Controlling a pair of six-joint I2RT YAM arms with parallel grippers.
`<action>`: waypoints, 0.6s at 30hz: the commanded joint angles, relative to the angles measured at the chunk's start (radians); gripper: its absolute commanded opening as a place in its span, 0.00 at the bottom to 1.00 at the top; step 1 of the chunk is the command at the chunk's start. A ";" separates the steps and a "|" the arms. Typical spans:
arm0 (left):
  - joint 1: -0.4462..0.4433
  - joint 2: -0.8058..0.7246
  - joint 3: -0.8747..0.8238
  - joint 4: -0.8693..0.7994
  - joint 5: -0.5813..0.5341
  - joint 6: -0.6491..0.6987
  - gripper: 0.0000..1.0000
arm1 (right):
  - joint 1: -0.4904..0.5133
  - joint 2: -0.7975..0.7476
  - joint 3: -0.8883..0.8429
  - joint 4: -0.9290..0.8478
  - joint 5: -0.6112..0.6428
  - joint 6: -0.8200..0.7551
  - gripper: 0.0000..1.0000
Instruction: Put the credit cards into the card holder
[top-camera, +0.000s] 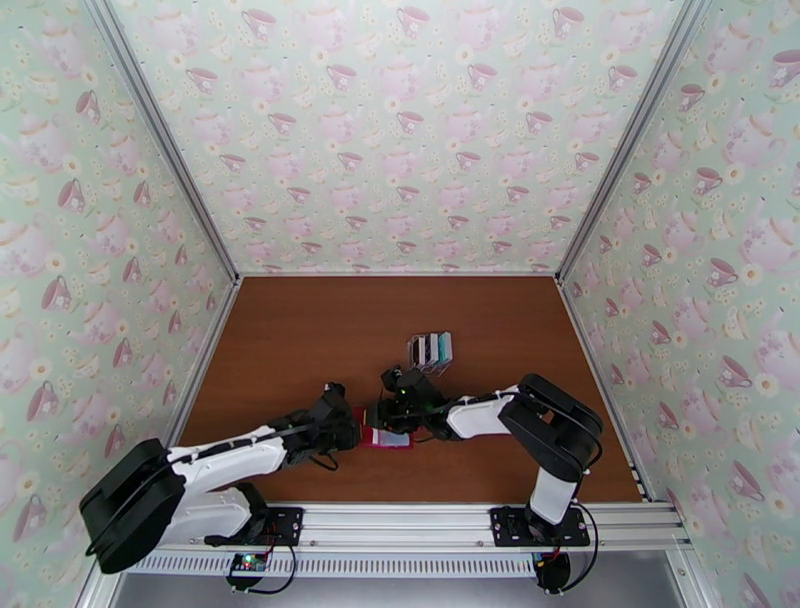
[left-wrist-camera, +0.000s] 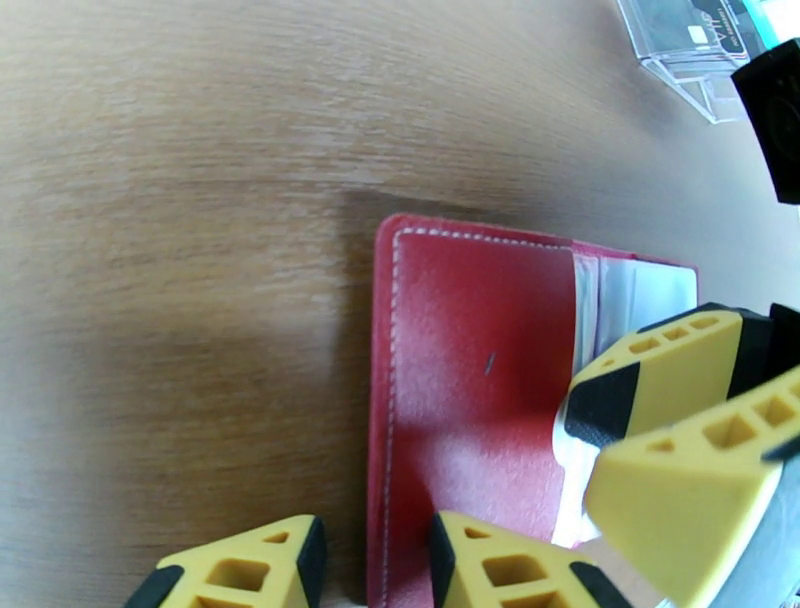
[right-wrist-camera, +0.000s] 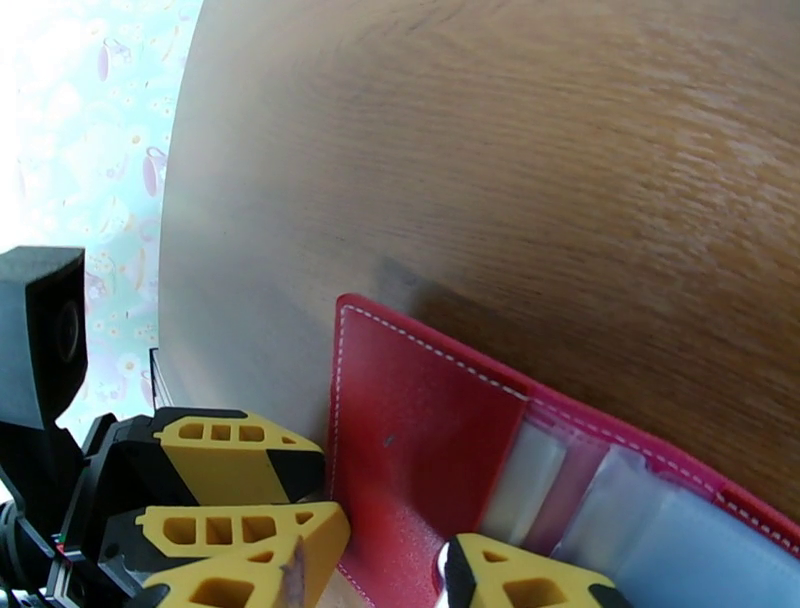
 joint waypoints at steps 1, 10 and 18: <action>0.010 0.108 -0.007 -0.015 0.001 0.007 0.35 | -0.016 0.041 -0.026 -0.175 0.106 -0.041 0.46; 0.016 0.172 0.013 0.007 0.014 0.009 0.35 | -0.020 0.020 -0.037 -0.171 0.138 -0.023 0.47; 0.018 0.195 0.009 0.045 0.048 0.003 0.34 | -0.026 0.002 -0.051 -0.112 0.114 -0.015 0.49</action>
